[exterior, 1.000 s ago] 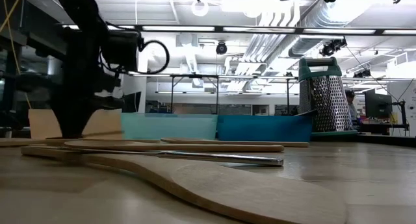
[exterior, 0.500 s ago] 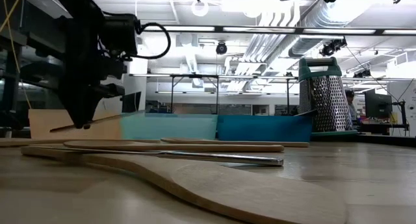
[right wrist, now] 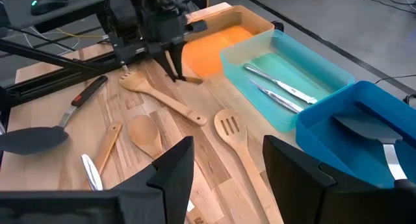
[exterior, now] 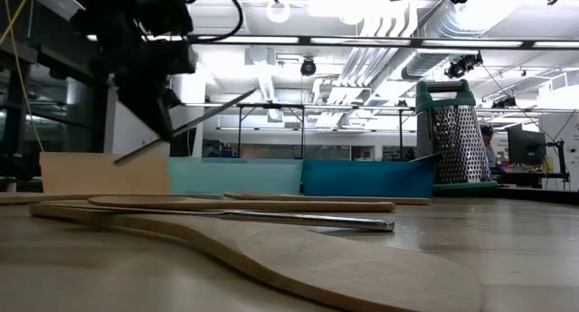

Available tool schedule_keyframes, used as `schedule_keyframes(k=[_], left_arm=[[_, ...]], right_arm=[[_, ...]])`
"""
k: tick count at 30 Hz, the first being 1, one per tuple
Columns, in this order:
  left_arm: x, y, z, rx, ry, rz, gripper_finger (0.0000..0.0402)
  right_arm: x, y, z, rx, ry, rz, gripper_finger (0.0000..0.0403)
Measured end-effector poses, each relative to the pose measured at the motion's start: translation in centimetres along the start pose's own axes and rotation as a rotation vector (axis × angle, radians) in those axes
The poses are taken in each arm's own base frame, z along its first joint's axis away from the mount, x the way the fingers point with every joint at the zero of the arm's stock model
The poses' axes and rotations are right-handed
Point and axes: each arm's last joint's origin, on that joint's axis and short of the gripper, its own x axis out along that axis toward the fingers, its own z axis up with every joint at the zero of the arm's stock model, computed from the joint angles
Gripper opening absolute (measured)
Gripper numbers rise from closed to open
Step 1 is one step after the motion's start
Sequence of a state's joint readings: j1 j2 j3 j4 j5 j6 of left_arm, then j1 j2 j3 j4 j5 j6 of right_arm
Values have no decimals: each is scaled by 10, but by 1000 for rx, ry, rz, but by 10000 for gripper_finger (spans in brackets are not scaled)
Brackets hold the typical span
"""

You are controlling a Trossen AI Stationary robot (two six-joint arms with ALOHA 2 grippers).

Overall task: Pick & Place Kitchen Items
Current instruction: Put the silver table knife into the green bin

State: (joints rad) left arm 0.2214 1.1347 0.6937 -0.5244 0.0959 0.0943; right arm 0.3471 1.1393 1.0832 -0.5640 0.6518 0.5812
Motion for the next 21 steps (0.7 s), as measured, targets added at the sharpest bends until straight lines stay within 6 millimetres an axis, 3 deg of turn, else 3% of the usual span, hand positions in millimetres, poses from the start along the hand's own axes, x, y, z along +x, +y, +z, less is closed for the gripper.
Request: schedule_keyframes(k=[12, 21], left_arm=[[-7, 4, 36, -129, -383, 47, 32], [-15, 9, 50, -176, -549, 181, 32]], right_arm=[[0, 0, 0, 2, -3, -3, 175], [0, 0, 1, 9, -16, -10, 175]])
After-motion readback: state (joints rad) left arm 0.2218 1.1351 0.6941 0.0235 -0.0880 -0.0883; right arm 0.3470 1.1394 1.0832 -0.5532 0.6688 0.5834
